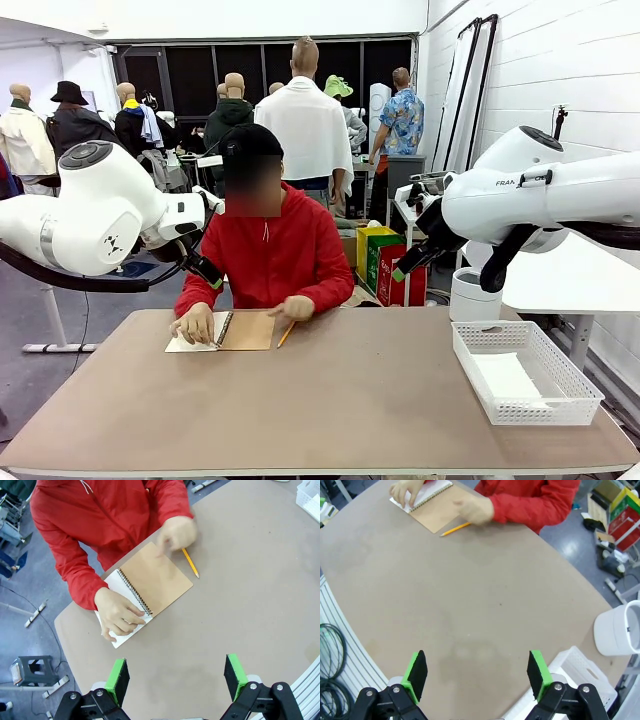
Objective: Sort the paper based on its condition.
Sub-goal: If a person hands you a paper, place it in the Organizing basket , and if it's crumpled, put it in the Trash can.
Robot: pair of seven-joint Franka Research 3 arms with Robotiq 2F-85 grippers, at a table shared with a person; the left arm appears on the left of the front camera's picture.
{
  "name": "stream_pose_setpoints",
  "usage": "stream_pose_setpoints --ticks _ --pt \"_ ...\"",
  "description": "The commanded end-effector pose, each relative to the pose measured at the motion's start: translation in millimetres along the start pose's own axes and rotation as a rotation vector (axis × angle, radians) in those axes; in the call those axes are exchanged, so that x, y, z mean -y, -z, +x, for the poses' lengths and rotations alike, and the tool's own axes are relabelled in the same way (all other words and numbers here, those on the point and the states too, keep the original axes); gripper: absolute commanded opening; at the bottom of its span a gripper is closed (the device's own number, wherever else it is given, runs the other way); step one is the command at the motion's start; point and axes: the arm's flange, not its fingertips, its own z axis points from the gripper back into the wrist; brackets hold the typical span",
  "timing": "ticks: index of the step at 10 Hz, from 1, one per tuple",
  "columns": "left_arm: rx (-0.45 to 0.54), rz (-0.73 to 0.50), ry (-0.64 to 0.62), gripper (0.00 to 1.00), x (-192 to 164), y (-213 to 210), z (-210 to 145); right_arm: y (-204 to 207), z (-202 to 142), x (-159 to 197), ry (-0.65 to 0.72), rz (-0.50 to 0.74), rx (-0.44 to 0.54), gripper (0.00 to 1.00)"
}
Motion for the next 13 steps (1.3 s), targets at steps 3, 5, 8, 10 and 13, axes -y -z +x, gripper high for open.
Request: stream_pose_setpoints --ticks 3,5,8,10,13 --pt "0.000 0.000 0.000 1.00 0.2 0.0 -0.1 0.1 -0.3 0.5 0.001 -0.002 0.001 1.00" --pt "0.000 0.000 0.000 1.00 0.2 0.0 -0.1 0.1 -0.3 0.5 0.001 -0.002 0.001 1.00" --pt "0.000 0.000 0.000 1.00 0.2 0.0 -0.1 0.1 -0.3 0.5 0.001 -0.002 0.001 1.00" --pt "0.000 0.000 0.000 1.00 0.2 0.0 -0.1 0.1 -0.3 0.5 0.001 -0.002 0.001 1.00" --pt "0.000 0.000 0.000 1.00 0.2 0.0 -0.1 0.1 -0.3 0.5 0.001 -0.002 0.001 1.00"
